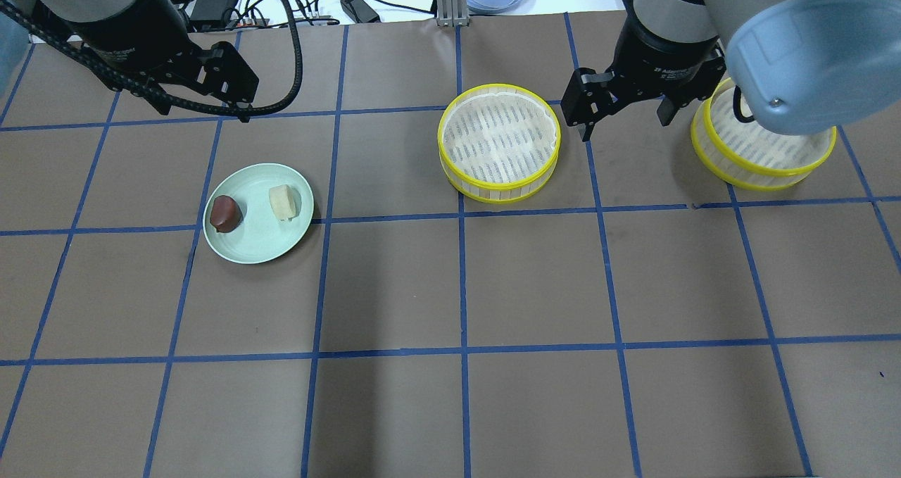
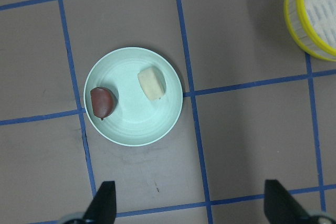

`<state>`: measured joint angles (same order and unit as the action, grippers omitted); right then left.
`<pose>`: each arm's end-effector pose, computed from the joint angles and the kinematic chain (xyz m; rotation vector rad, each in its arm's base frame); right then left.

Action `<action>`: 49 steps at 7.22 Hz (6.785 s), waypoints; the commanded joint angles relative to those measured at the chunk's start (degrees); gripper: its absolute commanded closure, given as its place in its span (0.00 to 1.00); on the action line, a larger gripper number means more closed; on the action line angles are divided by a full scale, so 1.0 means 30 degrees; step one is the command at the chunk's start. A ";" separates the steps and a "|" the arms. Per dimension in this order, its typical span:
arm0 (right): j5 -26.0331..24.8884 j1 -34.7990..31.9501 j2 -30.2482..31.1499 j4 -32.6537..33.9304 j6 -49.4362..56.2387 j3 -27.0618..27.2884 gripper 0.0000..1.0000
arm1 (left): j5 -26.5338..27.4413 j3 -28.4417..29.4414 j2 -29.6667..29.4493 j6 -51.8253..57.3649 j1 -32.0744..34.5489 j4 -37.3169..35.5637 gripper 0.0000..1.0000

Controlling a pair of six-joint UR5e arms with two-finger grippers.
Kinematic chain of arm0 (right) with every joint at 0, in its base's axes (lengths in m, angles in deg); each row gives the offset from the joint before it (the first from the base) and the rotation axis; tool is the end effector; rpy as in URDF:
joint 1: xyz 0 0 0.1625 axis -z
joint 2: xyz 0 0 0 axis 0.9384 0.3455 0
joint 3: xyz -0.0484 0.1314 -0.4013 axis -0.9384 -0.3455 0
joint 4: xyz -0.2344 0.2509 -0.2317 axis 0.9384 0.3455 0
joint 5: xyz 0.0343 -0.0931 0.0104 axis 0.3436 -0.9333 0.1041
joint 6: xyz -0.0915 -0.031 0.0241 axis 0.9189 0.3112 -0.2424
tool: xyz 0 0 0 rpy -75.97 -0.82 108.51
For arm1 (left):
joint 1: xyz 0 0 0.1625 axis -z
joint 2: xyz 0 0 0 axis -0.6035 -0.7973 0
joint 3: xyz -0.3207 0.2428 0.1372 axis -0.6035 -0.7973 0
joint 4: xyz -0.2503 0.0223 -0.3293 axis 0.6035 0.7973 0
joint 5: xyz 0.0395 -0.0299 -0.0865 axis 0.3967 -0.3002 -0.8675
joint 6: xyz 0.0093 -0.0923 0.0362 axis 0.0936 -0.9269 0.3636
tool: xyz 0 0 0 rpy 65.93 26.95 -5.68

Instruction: Stack buns with steamer

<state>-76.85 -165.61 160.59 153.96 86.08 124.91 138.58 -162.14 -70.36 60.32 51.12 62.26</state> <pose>0.1816 -0.4835 0.4909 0.2419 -3.1155 0.1005 -0.1152 -0.4968 0.5285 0.2163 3.0942 -0.1323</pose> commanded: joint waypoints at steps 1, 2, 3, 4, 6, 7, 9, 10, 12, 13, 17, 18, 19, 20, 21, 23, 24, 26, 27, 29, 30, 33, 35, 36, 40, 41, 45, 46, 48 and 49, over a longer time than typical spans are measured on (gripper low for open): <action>0.0112 0.0006 0.0002 -0.0168 0.0000 0.0089 0.00 | -0.0043 -0.0003 -0.0007 0.0005 -0.0057 0.0068 0.00; 0.0142 0.0006 0.0002 -0.0168 0.0000 0.0090 0.00 | -0.0014 -0.0003 0.0050 0.0005 -0.0087 0.0069 0.00; 0.0055 0.0006 -0.0056 -0.0023 0.0087 0.0090 0.00 | -0.0014 -0.0003 0.0051 0.0005 -0.0087 0.0011 0.00; 0.0025 0.0006 -0.0115 0.0298 0.0204 0.0061 0.00 | 0.0247 -0.0003 0.0080 0.0005 -0.0116 0.0184 0.00; 0.0228 0.1053 -0.0320 0.0505 0.0321 0.0002 0.00 | 0.0220 -0.0003 -0.0124 -0.0025 -0.0292 0.0010 0.00; 0.0259 0.2076 -0.0842 0.0912 0.0815 -0.0056 0.00 | 0.0104 -0.0003 -0.0183 -0.0025 -0.0263 0.0010 0.00; 0.0056 0.3719 -0.1896 0.2136 0.2684 -0.0173 0.00 | 0.0162 0.0026 -0.0212 -0.0229 -0.0292 0.0010 0.00; -0.0033 0.4858 -0.2598 0.4061 0.4029 -0.0174 0.00 | 0.0104 -0.0003 -0.0213 -0.0230 -0.0292 0.0010 0.00; 0.0228 0.7959 -0.4440 0.6056 0.8352 -0.0203 0.00 | -0.0013 -0.0003 -0.0213 -0.0230 -0.0351 -0.0019 0.00; 0.0288 0.9425 -0.5379 0.7262 0.9568 -0.0290 0.00 | 0.0189 -0.0003 -0.0271 -0.0056 -0.0351 -0.0019 0.00; 0.2075 1.2802 -1.1006 1.0229 1.2421 -0.2781 0.00 | 0.0047 -0.1549 -0.0767 0.0092 -0.2298 -0.0630 0.00; 0.2018 1.3012 -1.1507 1.0291 1.2451 -0.2781 0.00 | -0.0013 -0.2600 -0.1262 0.0963 -0.2952 -0.2143 0.00; 0.2046 1.3333 -1.2063 1.0349 1.2480 -0.2839 0.05 | -0.0014 -0.3481 -0.1818 0.1029 -0.3045 -0.4275 0.00; 0.1930 1.3481 -1.2242 1.0350 1.2509 -0.2811 0.09 | -0.0101 -0.3693 -0.2752 0.0305 -0.3017 -0.5283 0.00; 0.1755 1.3483 -1.2273 1.0321 1.2539 -0.2781 0.16 | -0.0740 -0.3724 -0.3370 -0.1152 -0.3017 -0.5438 0.00; 0.1753 1.3483 -1.2361 1.0234 1.2568 -0.2723 0.41 | -0.2153 -0.3753 -0.4630 -0.1285 -0.3017 -0.6281 0.00; 0.1753 1.3483 -1.2361 1.0088 1.2568 -0.2665 0.45 | -0.2327 -0.3782 -0.5594 -0.1371 -0.3017 -0.6782 0.00; 0.1724 1.3512 -1.2361 1.0057 1.2568 -0.2635 0.58 | -0.2299 -0.3812 -0.7440 -0.1343 -0.3046 -0.7571 0.00; 0.1753 1.3512 -1.2361 1.0028 1.2568 -0.2606 0.69 | -0.2328 -0.3783 -0.8145 -0.1372 -0.3046 -0.7752 0.00; 0.1550 1.3512 -1.2245 0.9620 1.2714 -0.2634 0.99 | -0.2241 -0.3783 -0.9202 -0.1343 -0.3046 -0.7958 0.05; 0.1577 1.3599 -1.2215 0.9589 1.3150 -0.2635 1.00 | -0.2095 -0.3696 -0.9584 -0.1633 -0.3046 -0.7930 0.29; 0.1549 1.3658 -1.1457 0.9414 1.3125 -0.2635 1.00 | -0.2152 -0.3462 -0.9618 -0.1723 -0.3017 -0.7987 1.00; 0.1490 1.3658 -1.0960 0.9179 1.2980 -0.2606 1.00 | -0.2298 -0.2210 -0.9150 -0.3642 -0.2988 -0.8658 1.00; 0.1519 1.3658 -1.0346 0.8192 1.2892 -0.2605 1.00 | -0.2647 -0.1621 -0.8974 -0.5629 -0.2668 -0.8633 1.00; 0.1461 1.3338 -0.9495 0.7687 1.2628 -0.2605 1.00 | -0.5491 -0.1527 -0.9029 -1.2967 0.1895 -1.3898 1.00; 0.1431 1.2959 -0.8475 0.6582 1.1873 -0.2576 1.00 | -0.6856 -0.1527 -0.9263 -1.4366 0.2746 -1.4254 1.00; 0.0611 1.0765 -0.7065 0.6160 0.9172 -0.1762 1.00 | -0.7162 -0.1497 -1.0521 -1.5552 0.4659 -1.6099 1.00; 0.0611 1.0294 -0.6827 0.6132 0.7517 -0.1234 1.00 | -0.8032 -0.1468 -1.0989 -1.5552 0.4659 -1.6509 1.00; 0.0147 0.8979 -0.6620 0.6247 0.6131 -0.1141 1.00 | -0.8306 -0.1468 -1.1577 -1.5523 0.4659 -1.6953 0.52; -0.0177 0.8420 -0.6300 0.6132 0.5224 -0.1140 1.00 | -0.8218 -0.1410 -1.1638 -1.5465 0.4659 -1.6982 0.11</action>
<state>-76.19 -138.08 140.80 172.51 104.98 121.38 113.87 -166.49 -104.69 13.76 65.09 11.62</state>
